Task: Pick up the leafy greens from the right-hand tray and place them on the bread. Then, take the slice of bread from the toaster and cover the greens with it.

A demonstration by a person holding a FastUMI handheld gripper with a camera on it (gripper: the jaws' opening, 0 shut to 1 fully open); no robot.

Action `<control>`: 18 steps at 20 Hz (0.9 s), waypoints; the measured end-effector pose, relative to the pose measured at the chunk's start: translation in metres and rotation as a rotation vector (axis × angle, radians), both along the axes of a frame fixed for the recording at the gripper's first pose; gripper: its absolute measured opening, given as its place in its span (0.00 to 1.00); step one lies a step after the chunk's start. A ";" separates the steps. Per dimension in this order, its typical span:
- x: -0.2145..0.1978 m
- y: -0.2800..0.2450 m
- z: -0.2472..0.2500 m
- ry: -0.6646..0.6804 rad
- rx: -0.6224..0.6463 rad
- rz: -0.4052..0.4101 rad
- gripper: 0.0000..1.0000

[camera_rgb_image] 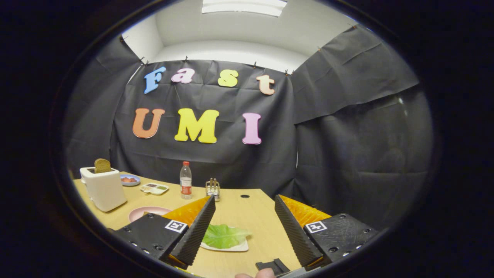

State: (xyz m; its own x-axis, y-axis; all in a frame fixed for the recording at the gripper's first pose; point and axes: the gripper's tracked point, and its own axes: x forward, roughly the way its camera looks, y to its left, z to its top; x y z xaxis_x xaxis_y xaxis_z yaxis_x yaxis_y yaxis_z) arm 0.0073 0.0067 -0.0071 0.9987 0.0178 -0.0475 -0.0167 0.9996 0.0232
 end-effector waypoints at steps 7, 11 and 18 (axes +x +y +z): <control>0.000 0.002 0.005 0.001 0.013 0.005 0.95; 0.001 0.004 0.007 0.001 0.009 0.014 0.95; 0.015 0.014 -0.020 0.118 0.082 0.081 0.95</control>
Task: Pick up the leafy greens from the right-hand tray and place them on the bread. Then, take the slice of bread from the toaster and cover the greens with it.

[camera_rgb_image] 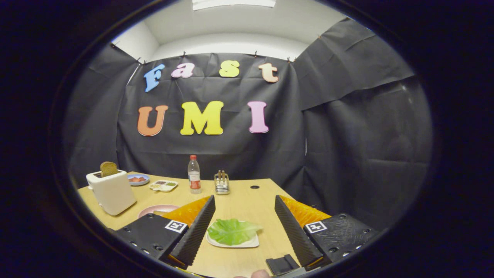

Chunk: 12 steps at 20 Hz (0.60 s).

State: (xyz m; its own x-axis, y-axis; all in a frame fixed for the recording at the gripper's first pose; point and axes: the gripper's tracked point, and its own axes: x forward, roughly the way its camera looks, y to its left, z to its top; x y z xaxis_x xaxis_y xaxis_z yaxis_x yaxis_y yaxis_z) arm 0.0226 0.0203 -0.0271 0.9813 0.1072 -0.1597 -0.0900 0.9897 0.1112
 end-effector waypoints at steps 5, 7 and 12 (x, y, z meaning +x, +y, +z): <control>0.024 0.000 -0.042 0.165 0.136 0.044 0.95; 0.035 -0.004 -0.057 0.218 0.166 0.028 0.95; 0.061 -0.011 -0.098 0.382 0.244 -0.015 0.95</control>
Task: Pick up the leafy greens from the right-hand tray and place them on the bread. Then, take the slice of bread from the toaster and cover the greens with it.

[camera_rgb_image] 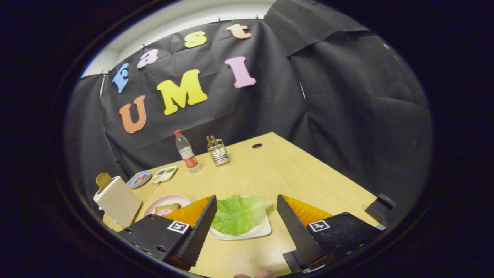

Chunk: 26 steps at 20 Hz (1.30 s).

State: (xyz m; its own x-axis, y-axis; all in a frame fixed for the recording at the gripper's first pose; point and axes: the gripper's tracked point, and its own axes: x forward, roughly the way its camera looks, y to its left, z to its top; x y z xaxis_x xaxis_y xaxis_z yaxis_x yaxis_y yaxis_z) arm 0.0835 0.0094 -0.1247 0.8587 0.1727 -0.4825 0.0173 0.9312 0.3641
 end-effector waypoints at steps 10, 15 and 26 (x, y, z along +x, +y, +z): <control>0.042 0.003 -0.058 0.169 0.111 -0.061 0.96; 0.056 0.011 -0.078 0.211 0.176 -0.087 0.95; 0.072 0.014 -0.095 0.237 0.192 -0.100 0.64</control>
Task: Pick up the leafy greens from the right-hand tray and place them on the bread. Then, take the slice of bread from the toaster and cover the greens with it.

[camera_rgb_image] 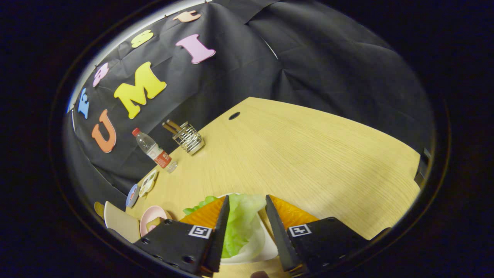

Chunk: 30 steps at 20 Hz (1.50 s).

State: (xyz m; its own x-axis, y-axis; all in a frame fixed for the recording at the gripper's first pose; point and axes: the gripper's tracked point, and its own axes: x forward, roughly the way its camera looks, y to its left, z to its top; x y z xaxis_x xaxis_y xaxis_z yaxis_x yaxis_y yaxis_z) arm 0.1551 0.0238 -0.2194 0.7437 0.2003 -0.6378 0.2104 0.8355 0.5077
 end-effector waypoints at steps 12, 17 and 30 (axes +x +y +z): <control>-0.001 -0.010 0.024 -0.070 -0.075 0.028 0.00; -0.007 0.004 0.060 -0.139 -0.009 0.037 0.00; -0.037 0.092 0.175 -0.356 -0.012 0.144 0.00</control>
